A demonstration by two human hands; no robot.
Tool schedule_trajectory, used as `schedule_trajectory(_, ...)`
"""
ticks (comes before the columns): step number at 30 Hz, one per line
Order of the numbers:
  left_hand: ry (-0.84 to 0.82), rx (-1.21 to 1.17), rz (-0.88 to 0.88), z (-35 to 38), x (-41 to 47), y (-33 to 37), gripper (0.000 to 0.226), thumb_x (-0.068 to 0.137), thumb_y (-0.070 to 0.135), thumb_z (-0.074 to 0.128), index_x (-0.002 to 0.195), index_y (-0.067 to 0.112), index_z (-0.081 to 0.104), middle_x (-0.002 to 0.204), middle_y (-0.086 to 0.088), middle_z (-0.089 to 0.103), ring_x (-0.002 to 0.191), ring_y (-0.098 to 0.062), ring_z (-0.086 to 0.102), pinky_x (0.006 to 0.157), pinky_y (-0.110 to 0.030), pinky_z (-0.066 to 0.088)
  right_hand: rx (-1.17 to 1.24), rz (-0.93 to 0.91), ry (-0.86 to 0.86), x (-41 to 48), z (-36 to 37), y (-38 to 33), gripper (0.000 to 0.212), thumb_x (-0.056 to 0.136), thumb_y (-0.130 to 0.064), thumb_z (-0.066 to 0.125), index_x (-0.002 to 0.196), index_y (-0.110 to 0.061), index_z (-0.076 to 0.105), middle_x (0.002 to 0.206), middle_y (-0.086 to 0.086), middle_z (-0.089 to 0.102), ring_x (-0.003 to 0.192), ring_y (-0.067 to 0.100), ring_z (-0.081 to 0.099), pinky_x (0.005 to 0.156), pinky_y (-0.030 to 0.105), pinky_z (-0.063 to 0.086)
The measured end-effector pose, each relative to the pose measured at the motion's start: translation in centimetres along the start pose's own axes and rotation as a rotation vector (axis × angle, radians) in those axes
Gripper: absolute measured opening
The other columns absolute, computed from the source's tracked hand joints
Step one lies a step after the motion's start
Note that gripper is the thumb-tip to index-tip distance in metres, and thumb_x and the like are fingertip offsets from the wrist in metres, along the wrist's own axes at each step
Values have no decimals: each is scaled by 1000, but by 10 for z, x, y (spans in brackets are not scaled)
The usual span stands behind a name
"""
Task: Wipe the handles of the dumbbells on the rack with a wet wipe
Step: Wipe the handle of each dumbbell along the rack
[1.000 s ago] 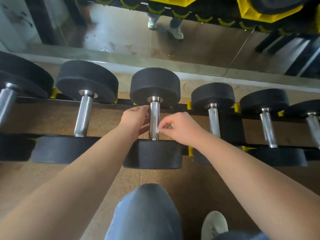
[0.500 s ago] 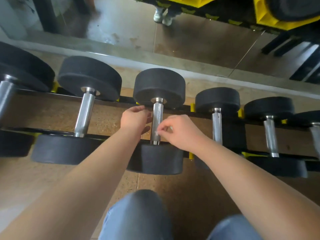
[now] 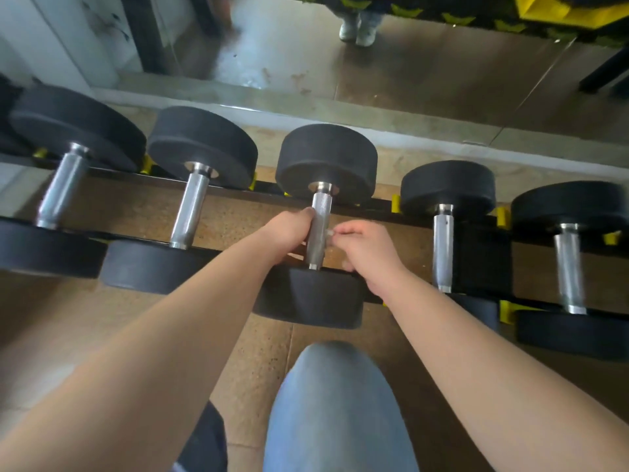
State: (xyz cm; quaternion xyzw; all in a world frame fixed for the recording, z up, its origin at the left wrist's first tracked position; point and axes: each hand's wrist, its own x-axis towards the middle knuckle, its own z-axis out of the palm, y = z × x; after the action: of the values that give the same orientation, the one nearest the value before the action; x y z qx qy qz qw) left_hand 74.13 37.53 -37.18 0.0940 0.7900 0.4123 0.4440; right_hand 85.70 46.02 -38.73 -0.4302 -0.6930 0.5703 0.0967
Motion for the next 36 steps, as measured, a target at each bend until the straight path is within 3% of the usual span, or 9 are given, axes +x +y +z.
schedule_trajectory(6, 0, -64, 8, 0, 2, -3, 46, 100, 48, 49, 117, 9, 67, 112, -16, 74, 102, -38, 73, 94, -59, 57, -19, -41, 141, 26, 8, -16, 16, 95, -25, 70, 108, -30, 77, 107, -9, 72, 101, 18, 67, 94, 47, 58)
schedule_trajectory(9, -7, -99, -7, -3, 5, -2, 47, 97, 48, 52, 118, 9, 66, 107, -14, 75, 98, -37, 74, 88, -55, 60, -266, -22, -105, 7, -5, -9, 16, 91, -26, 74, 77, -33, 73, 85, -10, 69, 88, 13, 64, 83, 40, 57)
schedule_trajectory(12, -56, -161, -24, -2, 16, -5, 34, 105, 37, 51, 115, 8, 65, 106, -19, 74, 90, -36, 75, 79, -48, 63, -490, 20, -313, -1, -12, -15, 9, 86, -25, 79, 80, -19, 79, 82, -3, 70, 81, 13, 64, 70, 32, 50)
schedule_trajectory(16, -72, -182, -19, -5, 23, -10, 30, 105, 34, 51, 121, 11, 63, 105, -16, 75, 86, -32, 75, 72, -40, 62, -238, 290, -139, 12, -6, -30, 11, 84, -13, 80, 94, -13, 78, 91, 5, 71, 70, 15, 57, 56, 28, 42)
schedule_trajectory(20, -76, -178, -26, -5, 26, -12, 33, 104, 38, 54, 125, 14, 62, 111, -13, 73, 95, -31, 74, 78, -42, 63, 167, 246, 73, 30, -10, -30, 13, 87, -18, 79, 96, -27, 76, 106, 3, 71, 71, 14, 51, 53, 24, 40)
schedule_trajectory(25, 34, -130, 67, -6, 23, -11, 14, 103, 29, 57, 105, 22, 69, 109, -8, 74, 96, -27, 73, 82, -44, 63, -66, 104, 33, 27, -8, -34, 15, 94, -22, 72, 107, -28, 76, 94, -10, 64, 86, 12, 60, 82, 36, 59)
schedule_trajectory(29, 63, -47, 224, -9, 24, -15, 22, 100, 29, 64, 120, 24, 73, 108, 0, 76, 97, -18, 74, 81, -38, 64, -225, 121, -151, 15, -14, -25, 14, 92, -22, 75, 106, -22, 78, 81, -14, 57, 70, 4, 48, 67, 27, 47)
schedule_trajectory(33, 39, -86, 252, -9, 24, -15, 25, 99, 27, 68, 122, 22, 75, 107, 2, 77, 98, -17, 74, 82, -41, 64, 150, 145, 118, 32, -2, -33, 21, 91, -20, 77, 111, -24, 75, 98, -10, 64, 95, 13, 60, 78, 31, 54)
schedule_trajectory(36, 25, -122, 246, -9, 22, -14, 23, 100, 25, 67, 121, 22, 75, 104, 2, 77, 96, -17, 74, 77, -37, 65, 95, 91, 152, 42, 4, -35, 9, 95, -21, 71, 100, -28, 75, 96, -10, 65, 94, 14, 62, 90, 38, 57)
